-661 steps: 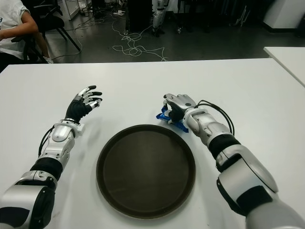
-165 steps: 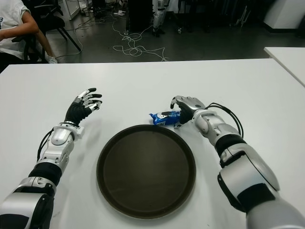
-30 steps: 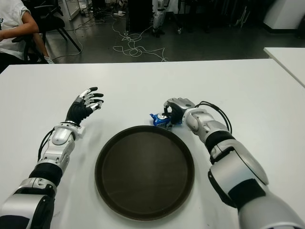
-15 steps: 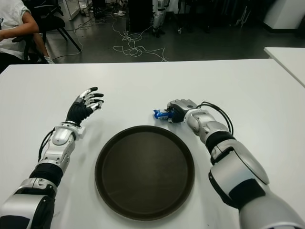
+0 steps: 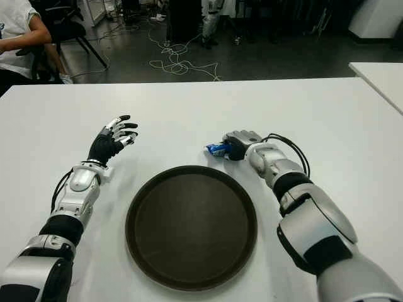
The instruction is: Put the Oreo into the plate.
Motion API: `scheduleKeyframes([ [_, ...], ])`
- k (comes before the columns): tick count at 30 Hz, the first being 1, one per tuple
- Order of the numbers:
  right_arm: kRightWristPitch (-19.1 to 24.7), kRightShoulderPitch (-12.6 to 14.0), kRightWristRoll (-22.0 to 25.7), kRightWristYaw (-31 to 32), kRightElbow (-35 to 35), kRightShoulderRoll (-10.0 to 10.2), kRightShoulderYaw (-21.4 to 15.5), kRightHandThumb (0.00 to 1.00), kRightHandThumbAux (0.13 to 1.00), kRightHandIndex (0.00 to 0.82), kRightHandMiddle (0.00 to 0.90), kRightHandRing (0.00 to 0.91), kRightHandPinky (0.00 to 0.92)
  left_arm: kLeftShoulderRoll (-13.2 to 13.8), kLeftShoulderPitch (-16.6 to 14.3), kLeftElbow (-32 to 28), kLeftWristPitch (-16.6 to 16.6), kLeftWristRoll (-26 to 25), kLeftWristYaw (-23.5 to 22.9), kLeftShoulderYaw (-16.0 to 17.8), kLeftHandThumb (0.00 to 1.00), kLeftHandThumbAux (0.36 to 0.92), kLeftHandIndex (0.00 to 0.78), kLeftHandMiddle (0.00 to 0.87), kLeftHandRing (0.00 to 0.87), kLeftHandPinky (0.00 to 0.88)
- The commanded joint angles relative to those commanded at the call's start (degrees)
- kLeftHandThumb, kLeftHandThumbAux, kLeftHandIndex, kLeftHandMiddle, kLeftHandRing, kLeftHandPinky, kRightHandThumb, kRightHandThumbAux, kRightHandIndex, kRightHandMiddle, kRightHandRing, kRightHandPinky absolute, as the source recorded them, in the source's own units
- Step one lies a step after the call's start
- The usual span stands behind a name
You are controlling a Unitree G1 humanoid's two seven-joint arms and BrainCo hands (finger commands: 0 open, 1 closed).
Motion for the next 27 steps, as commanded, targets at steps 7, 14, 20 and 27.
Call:
scheduleKeyframes([
  [7,0.0,0.1,0.2,-0.3,-0.2,-0.1,-0.6,0.825,0.697,0.374,0.522,0.534,0.509,0.0,0.1,0.0,0.0,0.2,0.1,0.0,0.358,0.739,0.173,0.282,0.302,0.328],
  [14,0.0,0.1,-0.3,-1.7,-0.4,-0.2,-0.7,0.825,0.696,0.375,0.533,0.539,0.502,-0.1,0.0,0.4,0.4,0.0,-0.2,0.3,0.359,0.744,0.169,0.281,0.292,0.312],
  [20,-0.4,0.2,-1.1,-5.2,-0.6,-0.5,-0.1,0.824,0.697,0.373,0.527,0.540,0.496,-0.1,-0.2,0.5,-0.1,0.0,-0.2,0.3,0.346,0.755,0.169,0.279,0.291,0.323],
  [27,-1.0,-1.3,-1.7,-12.4,-2.9,-2.1,-0.4,0.824,0.698,0.372,0.511,0.471,0.424,0.0,-0.5,1.3,-0.8,0.1,-0.7,0.3,0.346,0.750,0.170,0.281,0.296,0.331],
])
